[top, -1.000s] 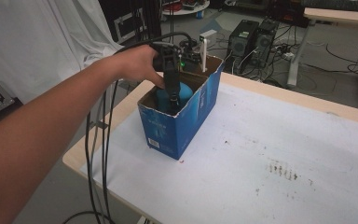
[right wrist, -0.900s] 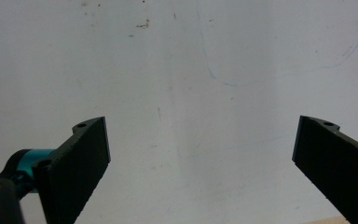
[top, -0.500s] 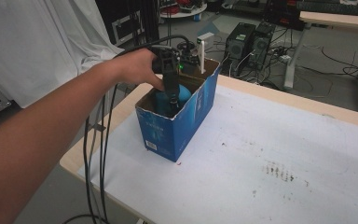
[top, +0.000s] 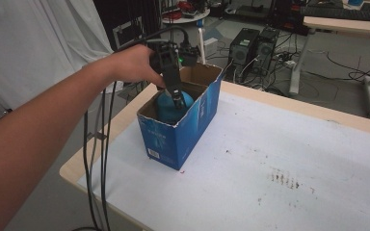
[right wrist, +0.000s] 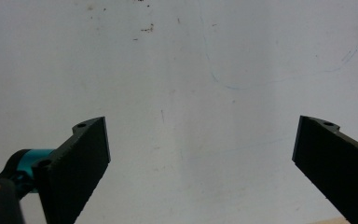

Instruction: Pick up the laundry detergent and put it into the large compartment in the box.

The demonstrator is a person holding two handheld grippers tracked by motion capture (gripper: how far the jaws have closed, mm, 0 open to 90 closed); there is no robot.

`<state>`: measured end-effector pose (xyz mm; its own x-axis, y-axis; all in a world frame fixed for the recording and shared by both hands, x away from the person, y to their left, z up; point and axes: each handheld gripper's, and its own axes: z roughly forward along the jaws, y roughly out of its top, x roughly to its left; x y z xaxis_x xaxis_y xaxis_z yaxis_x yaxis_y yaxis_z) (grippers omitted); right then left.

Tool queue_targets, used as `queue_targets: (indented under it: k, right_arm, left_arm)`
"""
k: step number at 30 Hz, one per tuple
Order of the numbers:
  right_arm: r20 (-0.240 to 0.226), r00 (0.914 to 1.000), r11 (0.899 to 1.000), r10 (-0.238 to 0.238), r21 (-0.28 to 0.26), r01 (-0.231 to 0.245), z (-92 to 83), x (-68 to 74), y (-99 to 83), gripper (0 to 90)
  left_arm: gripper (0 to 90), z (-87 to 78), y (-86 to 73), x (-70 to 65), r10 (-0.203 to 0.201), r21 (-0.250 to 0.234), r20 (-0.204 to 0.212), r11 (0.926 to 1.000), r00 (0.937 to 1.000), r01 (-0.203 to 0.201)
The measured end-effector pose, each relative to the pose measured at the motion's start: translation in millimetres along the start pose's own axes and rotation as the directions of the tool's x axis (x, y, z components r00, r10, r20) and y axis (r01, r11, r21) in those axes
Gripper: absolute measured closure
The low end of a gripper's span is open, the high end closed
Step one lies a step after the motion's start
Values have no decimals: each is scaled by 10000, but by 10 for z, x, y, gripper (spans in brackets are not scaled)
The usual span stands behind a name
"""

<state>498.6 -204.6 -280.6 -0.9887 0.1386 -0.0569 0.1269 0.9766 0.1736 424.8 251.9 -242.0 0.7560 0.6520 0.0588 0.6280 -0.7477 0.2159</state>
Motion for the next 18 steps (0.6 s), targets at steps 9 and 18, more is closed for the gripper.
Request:
queue_targets:
  k: [9,18]
  right_arm:
    - [93,9999,9999,-63,-79,64,-38,28,-6,30]
    - [175,9998,9999,-41,-136,44,-81,60,-10,31]
  left_arm:
    - [218,-313,115,-117,43,-407,-418,9992,9991,-60]
    - [218,-561,331,-396,1039,-962,-567,9894,9930,-1091]
